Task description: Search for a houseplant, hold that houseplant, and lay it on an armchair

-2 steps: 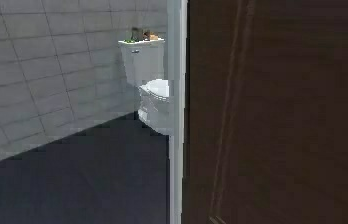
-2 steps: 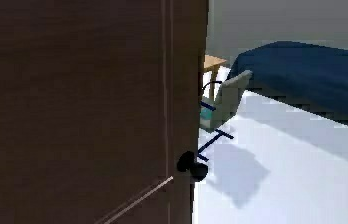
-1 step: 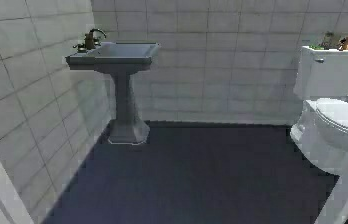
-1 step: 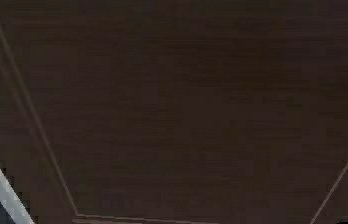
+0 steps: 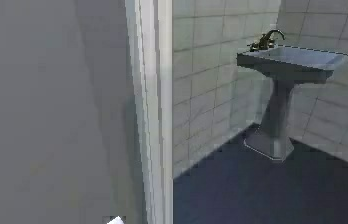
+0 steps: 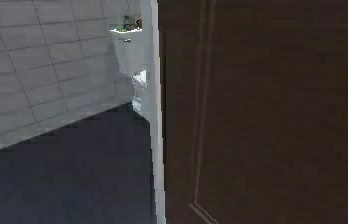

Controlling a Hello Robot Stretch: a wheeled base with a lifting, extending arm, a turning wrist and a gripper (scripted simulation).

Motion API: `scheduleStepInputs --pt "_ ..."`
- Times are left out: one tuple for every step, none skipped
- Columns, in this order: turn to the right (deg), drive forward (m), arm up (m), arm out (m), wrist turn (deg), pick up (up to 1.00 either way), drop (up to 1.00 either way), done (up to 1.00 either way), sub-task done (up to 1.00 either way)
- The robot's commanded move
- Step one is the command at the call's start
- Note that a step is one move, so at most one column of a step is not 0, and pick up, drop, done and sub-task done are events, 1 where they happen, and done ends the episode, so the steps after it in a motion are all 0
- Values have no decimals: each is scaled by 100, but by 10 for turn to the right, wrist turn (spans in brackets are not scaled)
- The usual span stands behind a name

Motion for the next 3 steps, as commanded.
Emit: scheduleStepInputs --pt "-450 0 0 0 0 0 0 0 0" --pt "-420 0 0 0 0 0 0 0 0" --pt "0 40 0 0 0 0 0 0 0"
